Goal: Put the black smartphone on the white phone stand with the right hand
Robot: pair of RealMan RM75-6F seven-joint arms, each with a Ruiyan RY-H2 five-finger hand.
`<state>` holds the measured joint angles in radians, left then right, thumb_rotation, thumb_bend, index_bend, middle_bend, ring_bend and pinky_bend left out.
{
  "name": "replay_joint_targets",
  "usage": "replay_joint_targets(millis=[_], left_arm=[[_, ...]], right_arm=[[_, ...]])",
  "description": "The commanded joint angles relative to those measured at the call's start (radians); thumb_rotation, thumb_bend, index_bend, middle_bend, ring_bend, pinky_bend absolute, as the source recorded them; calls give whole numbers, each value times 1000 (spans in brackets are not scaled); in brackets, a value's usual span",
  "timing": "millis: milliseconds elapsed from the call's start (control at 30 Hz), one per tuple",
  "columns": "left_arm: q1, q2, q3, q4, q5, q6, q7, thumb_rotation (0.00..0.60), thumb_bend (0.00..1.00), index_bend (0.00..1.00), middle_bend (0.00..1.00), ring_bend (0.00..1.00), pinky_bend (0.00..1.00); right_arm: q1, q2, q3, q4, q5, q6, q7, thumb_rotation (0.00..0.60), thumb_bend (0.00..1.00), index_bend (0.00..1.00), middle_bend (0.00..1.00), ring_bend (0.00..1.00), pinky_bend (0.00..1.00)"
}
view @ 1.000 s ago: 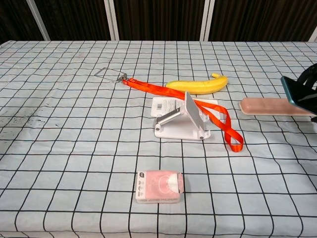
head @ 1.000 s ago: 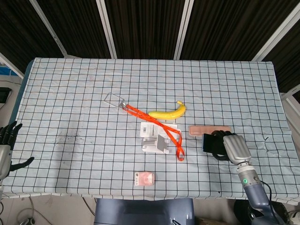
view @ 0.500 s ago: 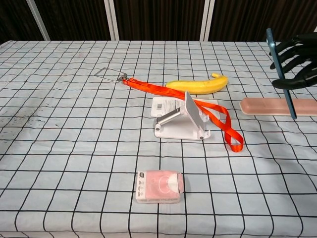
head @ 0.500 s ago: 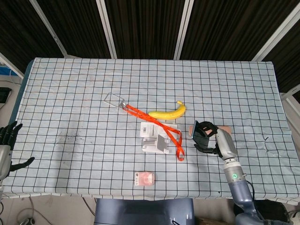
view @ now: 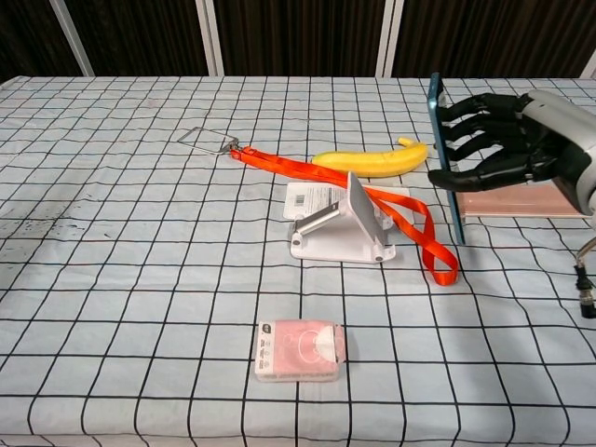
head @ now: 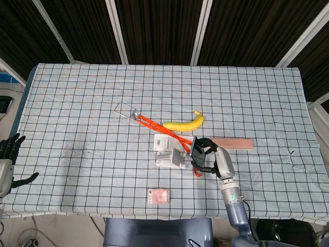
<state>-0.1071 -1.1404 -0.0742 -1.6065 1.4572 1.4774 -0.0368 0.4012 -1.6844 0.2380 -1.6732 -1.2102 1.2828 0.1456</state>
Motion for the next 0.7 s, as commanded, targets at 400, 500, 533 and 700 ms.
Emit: replay_joint_targets(millis=[400,500,533,700], left_arm=[[-3,3,0,-4,-4,-10,-8,600,0,0,0,0,0],[-4,3,0,-4,-4,-11,-7,600,0,0,0,0,0],[-4,3,1,-4,-4,-12,-7,600,0,0,0,0,0],[-4,4,1,-5,-3,-11,-10,600,0,0,0,0,0]], right_arm=[[21,-94,18,151,-105,8,214,600,373,702,720,570,440],[16,-105,14,166,-122,16,263,600,373,702,719,567,440],[15,-107,12,170,-126,17,272,600,372,702,719,566,440],[13,-130,8,200,-136,19,319,600,373,702,719,564,440]])
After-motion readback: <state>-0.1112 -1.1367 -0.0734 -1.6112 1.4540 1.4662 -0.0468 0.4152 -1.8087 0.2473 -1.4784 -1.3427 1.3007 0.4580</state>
